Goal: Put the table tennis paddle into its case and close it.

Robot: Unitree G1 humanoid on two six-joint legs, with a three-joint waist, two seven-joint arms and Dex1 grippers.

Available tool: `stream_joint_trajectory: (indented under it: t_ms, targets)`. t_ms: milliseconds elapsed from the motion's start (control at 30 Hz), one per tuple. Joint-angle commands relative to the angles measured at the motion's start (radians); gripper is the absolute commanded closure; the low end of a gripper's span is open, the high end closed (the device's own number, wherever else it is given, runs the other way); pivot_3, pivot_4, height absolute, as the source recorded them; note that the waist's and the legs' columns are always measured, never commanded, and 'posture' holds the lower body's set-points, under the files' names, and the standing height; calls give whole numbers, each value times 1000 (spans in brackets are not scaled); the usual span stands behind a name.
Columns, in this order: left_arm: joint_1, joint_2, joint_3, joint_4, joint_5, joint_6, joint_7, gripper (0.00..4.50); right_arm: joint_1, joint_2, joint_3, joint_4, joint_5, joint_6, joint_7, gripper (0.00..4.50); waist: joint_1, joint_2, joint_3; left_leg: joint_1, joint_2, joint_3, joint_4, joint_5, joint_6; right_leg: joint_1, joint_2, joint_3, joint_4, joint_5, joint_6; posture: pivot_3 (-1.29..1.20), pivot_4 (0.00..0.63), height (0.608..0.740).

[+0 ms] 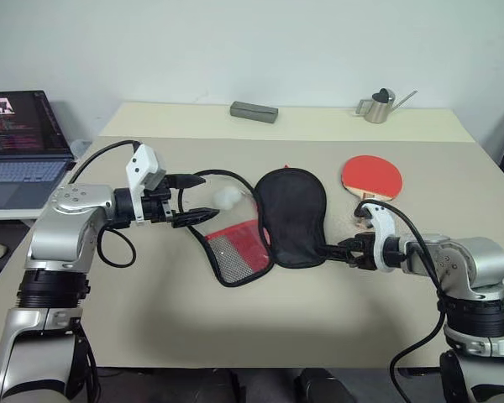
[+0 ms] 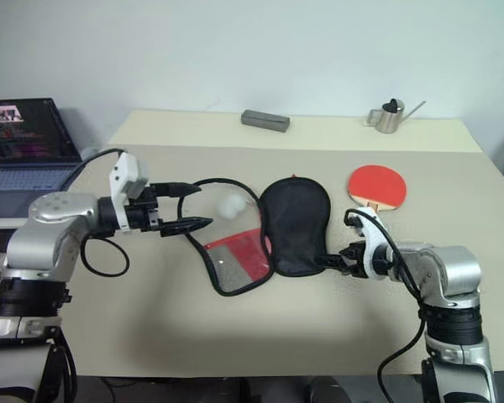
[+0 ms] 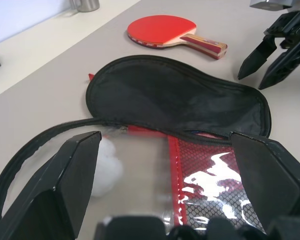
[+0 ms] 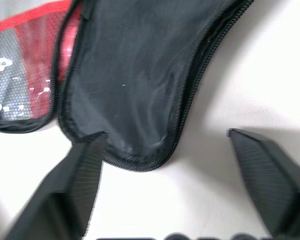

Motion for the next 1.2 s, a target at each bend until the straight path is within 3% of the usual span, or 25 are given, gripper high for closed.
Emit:
stream_joint_trajectory:
  t_ms: [33,367,733,967,1200]
  targets:
    - [-18,4,10,-10,1,-16,-4,0,-26,-22,-49,-31,52,-53,35,65,-1,0,0,0,0,0,0,0,0,0,0,0,0,0,0,0,150,740]
    - [-16,-2,23,-21,-15,-13,-10,0,-89,-37,-36,45,-31,-288,-47,65,-1,0,0,-1,0,0,0,0,0,-1,0,0,0,0,0,0,150,740]
    - [-32,-20,-1,-26,-7,-29,-26,0,-181,44,25,381,-315,-641,-354,65,-2,0,0,-1,0,1,0,0,0,-1,0,0,1,0,0,0,150,740]
    - [-53,-32,-10,-32,-6,-31,-35,0,-240,103,14,548,-376,-725,-460,65,-2,0,0,-1,0,1,0,1,-1,-2,0,1,1,0,0,0,150,740]
    - [-75,-31,-24,-34,-3,-36,-60,0,-243,162,-31,617,-360,-692,-522,65,-2,0,0,-1,0,1,0,1,-1,-2,0,1,1,0,0,0,150,740]
